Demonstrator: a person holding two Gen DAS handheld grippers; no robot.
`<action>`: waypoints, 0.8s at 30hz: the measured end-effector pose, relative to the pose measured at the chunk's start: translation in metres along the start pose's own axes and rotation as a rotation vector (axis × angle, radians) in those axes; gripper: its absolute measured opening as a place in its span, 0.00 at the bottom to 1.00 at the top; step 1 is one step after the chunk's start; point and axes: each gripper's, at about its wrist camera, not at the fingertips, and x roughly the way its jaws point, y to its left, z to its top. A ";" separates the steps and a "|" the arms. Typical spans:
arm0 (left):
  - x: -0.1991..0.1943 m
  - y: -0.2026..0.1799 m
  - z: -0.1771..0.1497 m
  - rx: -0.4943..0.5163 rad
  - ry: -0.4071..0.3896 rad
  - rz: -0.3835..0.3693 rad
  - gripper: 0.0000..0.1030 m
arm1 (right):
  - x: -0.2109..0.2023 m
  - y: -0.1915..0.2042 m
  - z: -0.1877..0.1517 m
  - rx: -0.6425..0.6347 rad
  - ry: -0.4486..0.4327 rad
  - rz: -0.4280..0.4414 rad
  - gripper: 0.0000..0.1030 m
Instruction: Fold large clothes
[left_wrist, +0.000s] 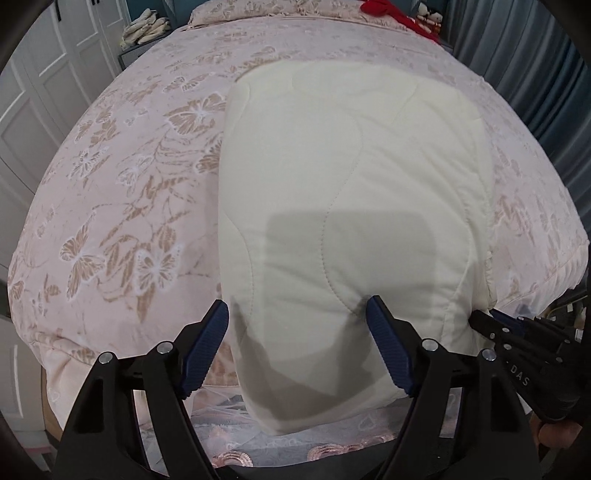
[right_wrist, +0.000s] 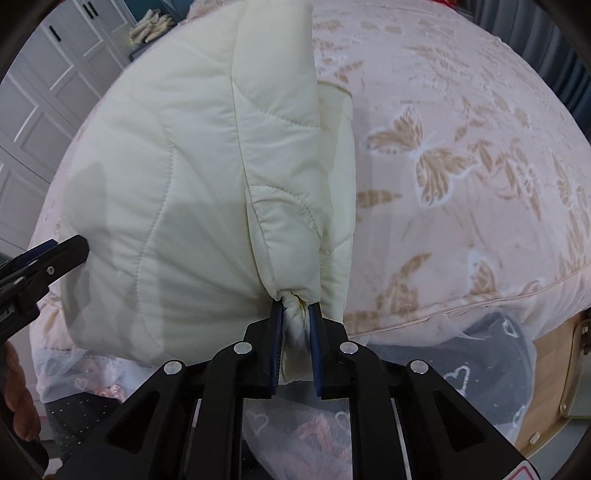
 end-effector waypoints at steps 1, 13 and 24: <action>0.004 -0.001 -0.002 0.002 0.008 0.003 0.73 | 0.004 0.000 0.000 0.000 0.009 -0.004 0.11; 0.028 -0.009 -0.009 0.019 0.006 0.057 0.79 | 0.024 0.014 0.005 -0.049 0.042 -0.079 0.14; 0.037 -0.016 -0.011 0.037 -0.019 0.100 0.83 | 0.033 0.020 0.007 -0.098 0.049 -0.128 0.15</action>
